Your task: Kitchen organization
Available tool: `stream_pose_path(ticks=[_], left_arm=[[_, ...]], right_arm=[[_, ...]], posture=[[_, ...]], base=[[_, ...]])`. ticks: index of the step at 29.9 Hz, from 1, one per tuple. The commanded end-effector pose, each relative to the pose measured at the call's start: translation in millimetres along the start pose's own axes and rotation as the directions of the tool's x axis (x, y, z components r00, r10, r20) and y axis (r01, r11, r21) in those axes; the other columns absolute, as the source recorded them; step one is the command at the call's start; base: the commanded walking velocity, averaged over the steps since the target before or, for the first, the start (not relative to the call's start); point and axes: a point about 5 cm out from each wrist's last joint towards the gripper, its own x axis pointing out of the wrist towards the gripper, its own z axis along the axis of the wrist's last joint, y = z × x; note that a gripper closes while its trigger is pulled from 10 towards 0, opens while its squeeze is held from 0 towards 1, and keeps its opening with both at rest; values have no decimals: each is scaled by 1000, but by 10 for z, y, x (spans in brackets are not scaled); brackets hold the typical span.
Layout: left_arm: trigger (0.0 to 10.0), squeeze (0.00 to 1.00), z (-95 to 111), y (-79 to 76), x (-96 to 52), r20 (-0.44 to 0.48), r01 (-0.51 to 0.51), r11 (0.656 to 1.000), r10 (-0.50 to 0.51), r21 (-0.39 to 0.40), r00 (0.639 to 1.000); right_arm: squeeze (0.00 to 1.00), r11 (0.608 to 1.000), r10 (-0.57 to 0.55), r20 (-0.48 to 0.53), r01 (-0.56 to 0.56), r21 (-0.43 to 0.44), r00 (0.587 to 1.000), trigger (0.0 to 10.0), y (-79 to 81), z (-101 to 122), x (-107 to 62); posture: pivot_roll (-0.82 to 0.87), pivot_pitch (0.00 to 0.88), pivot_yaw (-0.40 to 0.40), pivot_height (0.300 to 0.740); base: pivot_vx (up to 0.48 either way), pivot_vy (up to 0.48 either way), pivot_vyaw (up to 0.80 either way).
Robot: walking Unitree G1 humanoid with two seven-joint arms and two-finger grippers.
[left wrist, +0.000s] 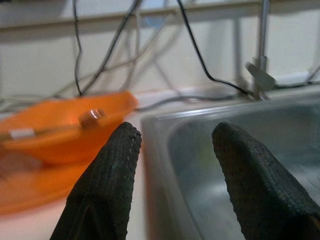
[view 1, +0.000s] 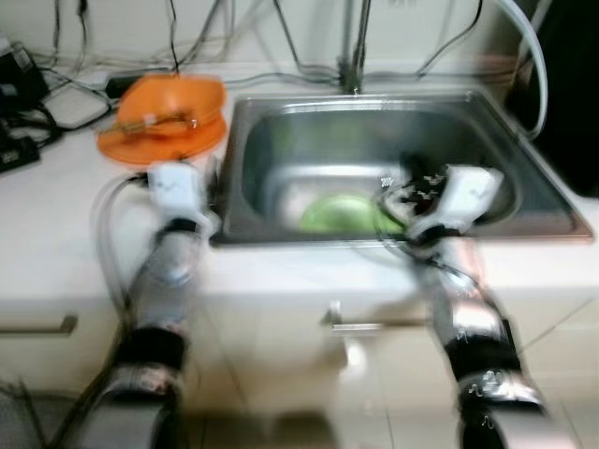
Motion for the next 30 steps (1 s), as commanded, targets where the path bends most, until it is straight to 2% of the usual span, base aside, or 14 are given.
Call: stream_pose_path(ticks=[1,8,16,30], left_arm=[[10000,0,25,163,-6,13,-41,999,41,19,999],[10000,0,58,128,-7,37,-33,999,32,28,999],[10000,0,120,59,-25,71,-12,1000,10,20,997],[10000,0,154,47,-35,76,-2,1000,1,19,997]], right_arm=[[0,999,46,10,-46,19,999,10000,155,23,43],[0,999,48,8,-49,20,999,10000,153,26,44],[0,999,49,1,-49,23,999,10000,157,14,37],[0,998,60,-6,-60,31,998,10000,186,5,47]], posture=[[52,36,16,740],[50,38,16,740],[51,36,12,740],[53,26,12,740]], base=[[472,0,0],[389,0,0],[0,0,0],[0,40,0]])
